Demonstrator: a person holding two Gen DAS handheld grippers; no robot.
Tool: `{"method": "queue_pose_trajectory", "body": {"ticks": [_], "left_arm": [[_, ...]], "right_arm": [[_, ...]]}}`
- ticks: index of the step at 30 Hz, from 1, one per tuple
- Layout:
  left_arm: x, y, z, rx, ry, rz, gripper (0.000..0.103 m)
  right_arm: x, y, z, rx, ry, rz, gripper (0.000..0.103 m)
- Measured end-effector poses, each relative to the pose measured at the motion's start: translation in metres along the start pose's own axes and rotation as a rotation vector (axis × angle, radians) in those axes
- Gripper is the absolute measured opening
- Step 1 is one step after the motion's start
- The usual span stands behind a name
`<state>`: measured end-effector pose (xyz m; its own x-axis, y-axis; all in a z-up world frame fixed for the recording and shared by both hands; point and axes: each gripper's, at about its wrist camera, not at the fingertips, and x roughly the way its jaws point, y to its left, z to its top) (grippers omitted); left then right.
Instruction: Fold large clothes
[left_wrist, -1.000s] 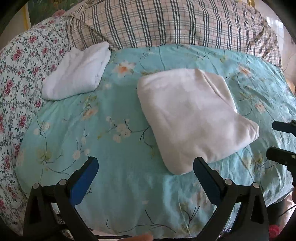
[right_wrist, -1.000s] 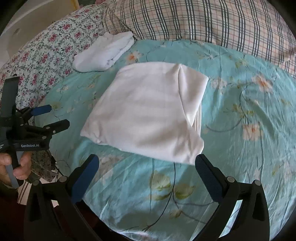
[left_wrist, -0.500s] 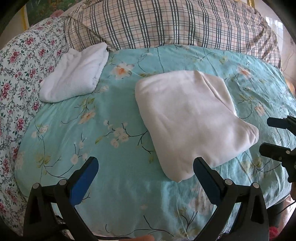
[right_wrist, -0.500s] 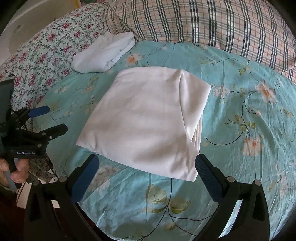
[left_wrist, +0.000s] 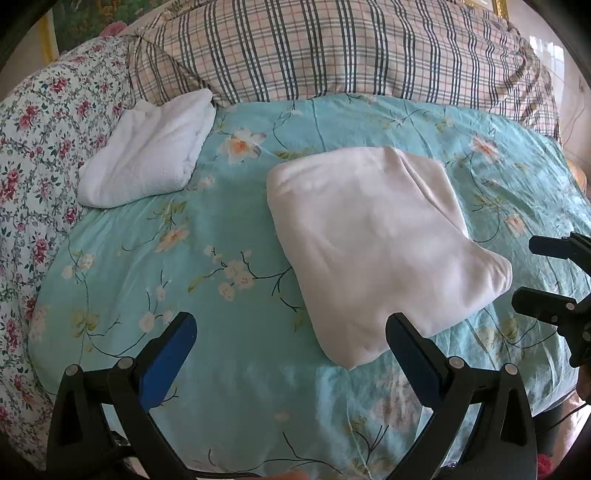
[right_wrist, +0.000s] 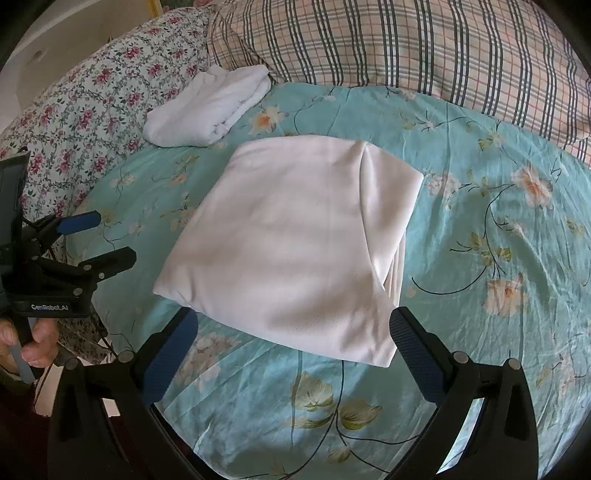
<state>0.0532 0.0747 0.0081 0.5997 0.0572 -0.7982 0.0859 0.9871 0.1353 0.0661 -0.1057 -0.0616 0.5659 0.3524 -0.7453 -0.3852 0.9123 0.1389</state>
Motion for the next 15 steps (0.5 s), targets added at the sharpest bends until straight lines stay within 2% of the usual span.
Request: {"method": "queue_pose_trajectory", "body": {"ticks": [15], "left_arm": [[-0.0021,-0.0025,-0.0007,0.009,-0.002,0.006,0.102]], "right_arm": [[-0.0005,0.0042,-0.0018,-0.001,0.003,-0.001,0.103]]}}
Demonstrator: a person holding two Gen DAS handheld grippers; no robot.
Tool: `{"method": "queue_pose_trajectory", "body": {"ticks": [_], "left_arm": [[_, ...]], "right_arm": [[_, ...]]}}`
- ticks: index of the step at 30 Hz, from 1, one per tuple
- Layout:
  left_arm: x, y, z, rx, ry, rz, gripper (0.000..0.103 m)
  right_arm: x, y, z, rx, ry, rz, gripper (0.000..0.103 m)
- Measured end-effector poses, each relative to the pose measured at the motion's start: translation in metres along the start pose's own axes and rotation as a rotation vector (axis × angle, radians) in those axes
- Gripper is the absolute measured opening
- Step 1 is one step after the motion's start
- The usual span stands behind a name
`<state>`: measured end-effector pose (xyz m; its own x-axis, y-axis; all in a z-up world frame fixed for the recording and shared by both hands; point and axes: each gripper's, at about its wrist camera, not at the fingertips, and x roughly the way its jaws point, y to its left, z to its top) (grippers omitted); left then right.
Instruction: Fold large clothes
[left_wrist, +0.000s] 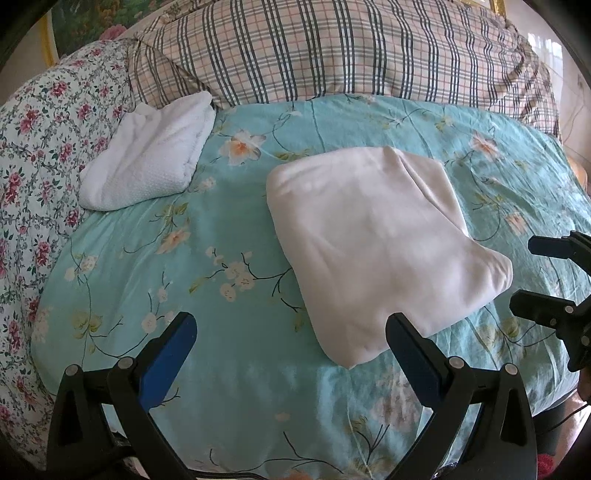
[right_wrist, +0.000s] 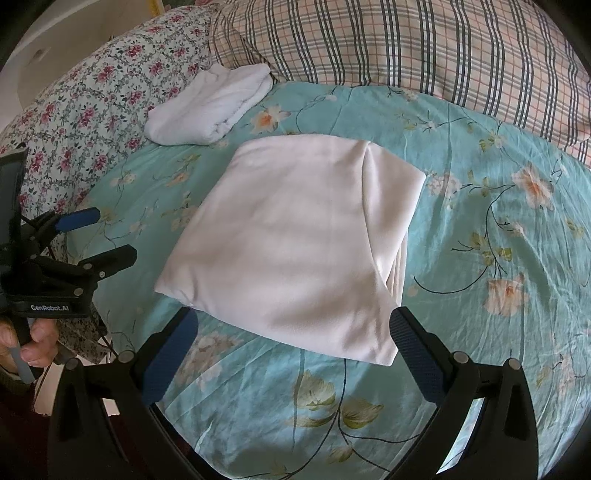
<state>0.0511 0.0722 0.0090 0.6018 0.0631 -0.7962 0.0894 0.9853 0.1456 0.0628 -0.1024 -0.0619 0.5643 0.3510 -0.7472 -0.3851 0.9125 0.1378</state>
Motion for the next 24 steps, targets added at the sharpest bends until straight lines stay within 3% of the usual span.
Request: {"method": "queue_pose_trajectory", "body": {"ticks": [24], "left_arm": [[0.0051,-0.0012,-0.0045,-0.005,0.020,-0.022,0.102]], "right_arm": [[0.0020,-0.0006,-0.0035,0.005,0.004,0.001,0.103]]}}
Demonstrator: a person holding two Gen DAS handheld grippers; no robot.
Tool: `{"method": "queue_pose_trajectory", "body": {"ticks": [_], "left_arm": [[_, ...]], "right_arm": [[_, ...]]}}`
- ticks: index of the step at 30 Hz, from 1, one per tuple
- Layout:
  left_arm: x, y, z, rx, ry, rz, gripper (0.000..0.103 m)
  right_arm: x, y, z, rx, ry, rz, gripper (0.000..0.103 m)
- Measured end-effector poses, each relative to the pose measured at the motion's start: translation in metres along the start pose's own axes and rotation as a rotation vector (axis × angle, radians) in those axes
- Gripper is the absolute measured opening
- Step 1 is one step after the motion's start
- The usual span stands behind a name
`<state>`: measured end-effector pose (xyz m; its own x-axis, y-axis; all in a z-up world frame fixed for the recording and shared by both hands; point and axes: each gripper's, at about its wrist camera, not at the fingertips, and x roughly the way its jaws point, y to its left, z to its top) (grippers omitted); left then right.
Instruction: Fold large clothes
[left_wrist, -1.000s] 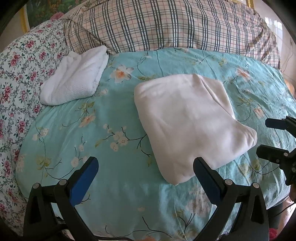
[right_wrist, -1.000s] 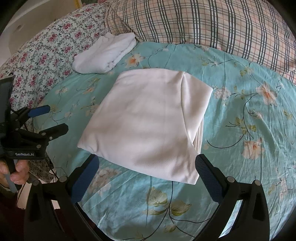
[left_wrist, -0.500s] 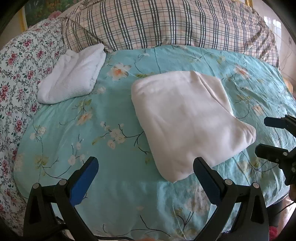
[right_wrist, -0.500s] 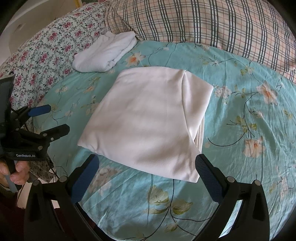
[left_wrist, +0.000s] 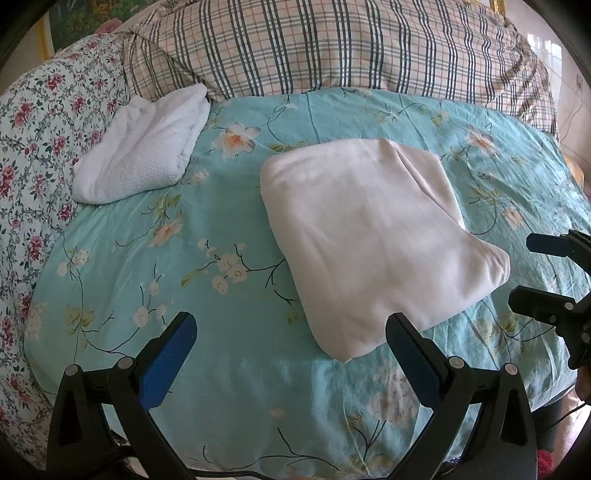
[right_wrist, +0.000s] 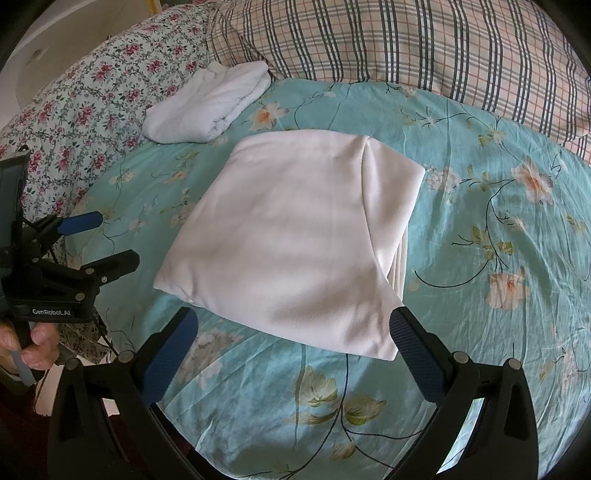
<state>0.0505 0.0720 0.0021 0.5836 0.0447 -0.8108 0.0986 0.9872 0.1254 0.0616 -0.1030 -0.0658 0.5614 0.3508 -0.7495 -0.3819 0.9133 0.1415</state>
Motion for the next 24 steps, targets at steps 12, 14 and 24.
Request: {"method": "queue_pose_trajectory", "body": {"ticks": [12,14,24], "left_arm": [[-0.0002,0.0002,0.0002,0.000,0.000,0.000,0.102],[-0.0002,0.0002,0.0002,-0.001,0.000,-0.001,0.102],[-0.0027,-0.0016,0.0001,-0.005,0.001,-0.002,0.102]], "right_arm": [[-0.0026,-0.0002,0.0019,-0.008,-0.004,0.002,0.103],[-0.0027,0.0005,0.0016,-0.007,-0.005,0.001,0.103],[-0.0053,0.0024,0.0031,-0.007,-0.011,0.006,0.103]]}}
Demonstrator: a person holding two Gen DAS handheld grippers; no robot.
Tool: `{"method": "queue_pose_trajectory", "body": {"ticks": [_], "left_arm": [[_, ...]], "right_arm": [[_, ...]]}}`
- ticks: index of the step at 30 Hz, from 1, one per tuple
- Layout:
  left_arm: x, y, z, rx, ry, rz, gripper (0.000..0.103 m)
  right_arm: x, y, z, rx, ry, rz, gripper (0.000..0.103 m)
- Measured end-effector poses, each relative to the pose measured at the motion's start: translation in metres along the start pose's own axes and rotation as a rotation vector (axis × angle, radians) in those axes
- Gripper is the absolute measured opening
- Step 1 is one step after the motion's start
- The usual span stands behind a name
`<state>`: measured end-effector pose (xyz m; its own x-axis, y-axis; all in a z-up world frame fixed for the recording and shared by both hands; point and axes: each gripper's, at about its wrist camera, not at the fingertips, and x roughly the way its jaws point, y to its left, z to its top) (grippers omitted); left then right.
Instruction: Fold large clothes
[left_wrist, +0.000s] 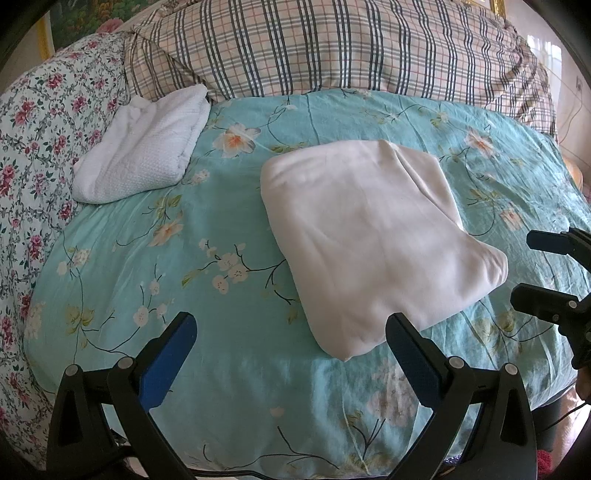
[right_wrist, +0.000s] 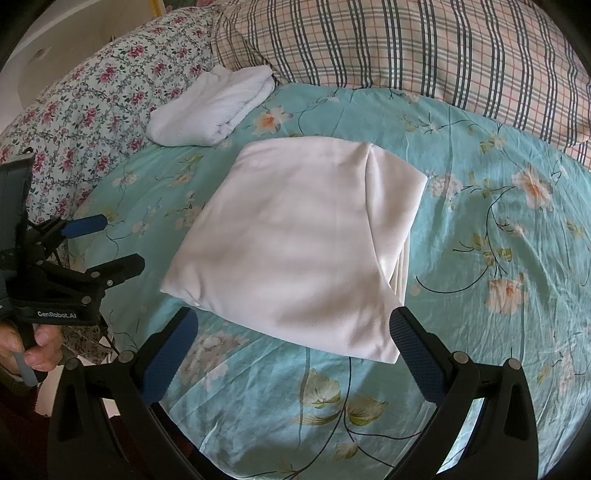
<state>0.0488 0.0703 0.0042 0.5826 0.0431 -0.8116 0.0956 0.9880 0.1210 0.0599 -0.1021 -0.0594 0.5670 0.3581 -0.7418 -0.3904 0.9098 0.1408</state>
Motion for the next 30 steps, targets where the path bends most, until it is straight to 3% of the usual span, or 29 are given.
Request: {"method": "queue_pose_trajectory", "body": {"ticks": [30], "left_arm": [[-0.0015,-0.0033,0.0010,-0.008,0.008,-0.011,0.102]], "right_arm": [[-0.0027,-0.0006,0.0070,-0.011,0.003,0.004,0.103]]}}
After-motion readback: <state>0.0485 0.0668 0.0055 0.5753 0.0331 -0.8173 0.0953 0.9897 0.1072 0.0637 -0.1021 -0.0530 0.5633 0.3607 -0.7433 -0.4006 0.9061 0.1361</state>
